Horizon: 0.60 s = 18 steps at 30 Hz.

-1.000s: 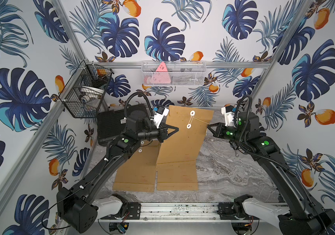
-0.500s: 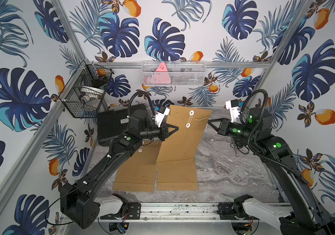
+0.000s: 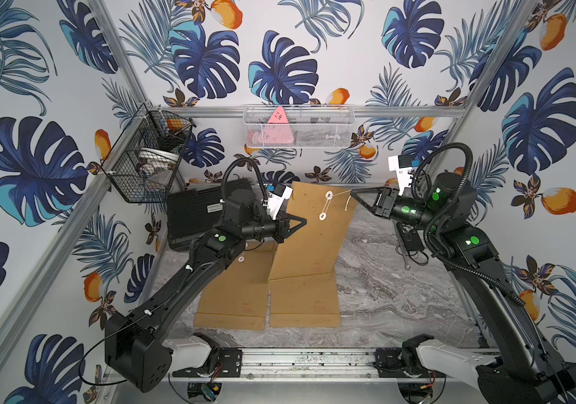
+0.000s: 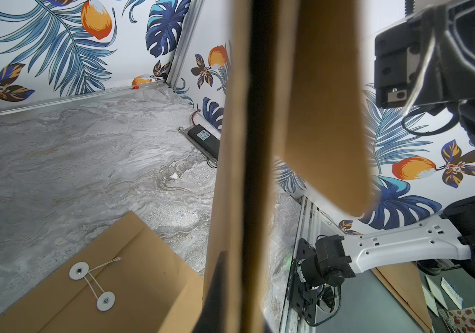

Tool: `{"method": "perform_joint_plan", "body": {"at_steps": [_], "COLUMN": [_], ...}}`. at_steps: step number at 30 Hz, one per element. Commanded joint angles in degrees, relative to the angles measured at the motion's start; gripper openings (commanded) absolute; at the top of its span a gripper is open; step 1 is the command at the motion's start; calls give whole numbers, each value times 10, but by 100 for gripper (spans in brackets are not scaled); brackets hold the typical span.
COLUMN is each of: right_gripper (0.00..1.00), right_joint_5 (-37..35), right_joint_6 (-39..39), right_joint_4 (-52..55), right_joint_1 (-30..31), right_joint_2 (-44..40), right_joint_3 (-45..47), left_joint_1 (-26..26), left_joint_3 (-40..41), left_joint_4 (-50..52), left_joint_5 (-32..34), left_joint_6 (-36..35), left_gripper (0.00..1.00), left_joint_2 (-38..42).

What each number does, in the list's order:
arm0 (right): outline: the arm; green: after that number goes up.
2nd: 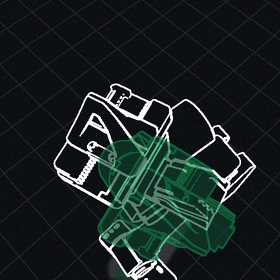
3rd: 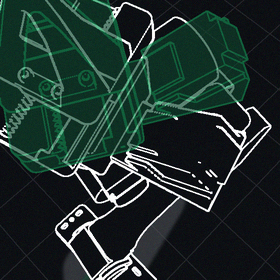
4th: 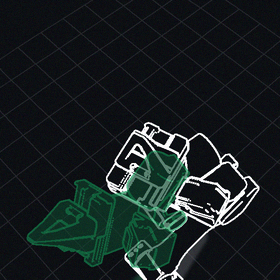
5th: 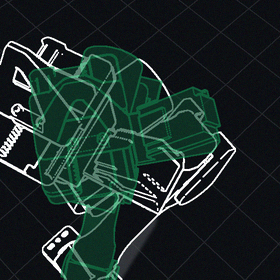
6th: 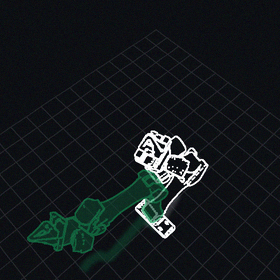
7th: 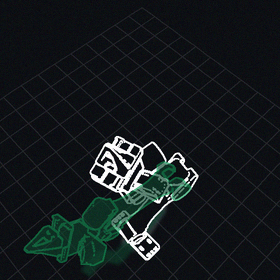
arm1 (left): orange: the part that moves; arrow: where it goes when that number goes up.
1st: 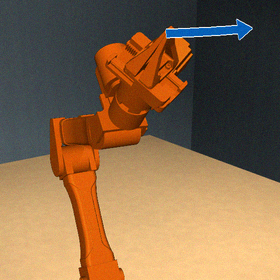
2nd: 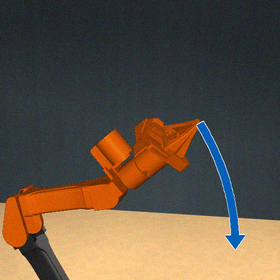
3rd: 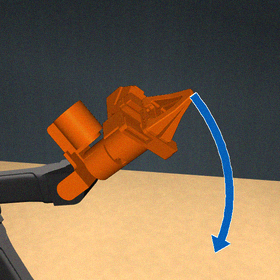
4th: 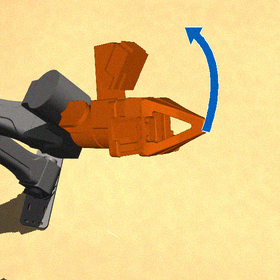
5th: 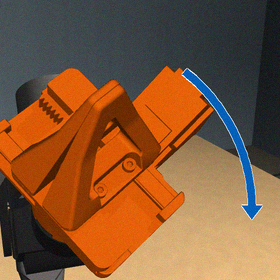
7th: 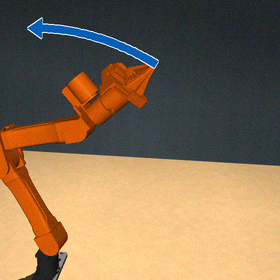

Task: Close the mouth of the file bag
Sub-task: Close the file bag.

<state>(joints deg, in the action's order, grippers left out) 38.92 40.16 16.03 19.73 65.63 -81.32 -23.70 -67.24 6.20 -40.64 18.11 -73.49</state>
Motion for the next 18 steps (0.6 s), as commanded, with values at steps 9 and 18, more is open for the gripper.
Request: {"method": "perform_joint_plan", "body": {"at_steps": [9, 18], "right_gripper": [0, 0], "right_joint_5": [-11, -37], "right_joint_6": [2, -27], "right_joint_4": [-4, 33], "right_joint_1": [2, -1], "right_joint_2": [-14, -23], "right_joint_3": [45, 83], "left_joint_1": [0, 0], "left_joint_3": [-9, -19], "left_joint_4": [-18, -11], "left_joint_5": [-14, -21], "left_joint_6": [6, 5], "left_gripper": [0, 0], "left_joint_2": [12, 22]}}
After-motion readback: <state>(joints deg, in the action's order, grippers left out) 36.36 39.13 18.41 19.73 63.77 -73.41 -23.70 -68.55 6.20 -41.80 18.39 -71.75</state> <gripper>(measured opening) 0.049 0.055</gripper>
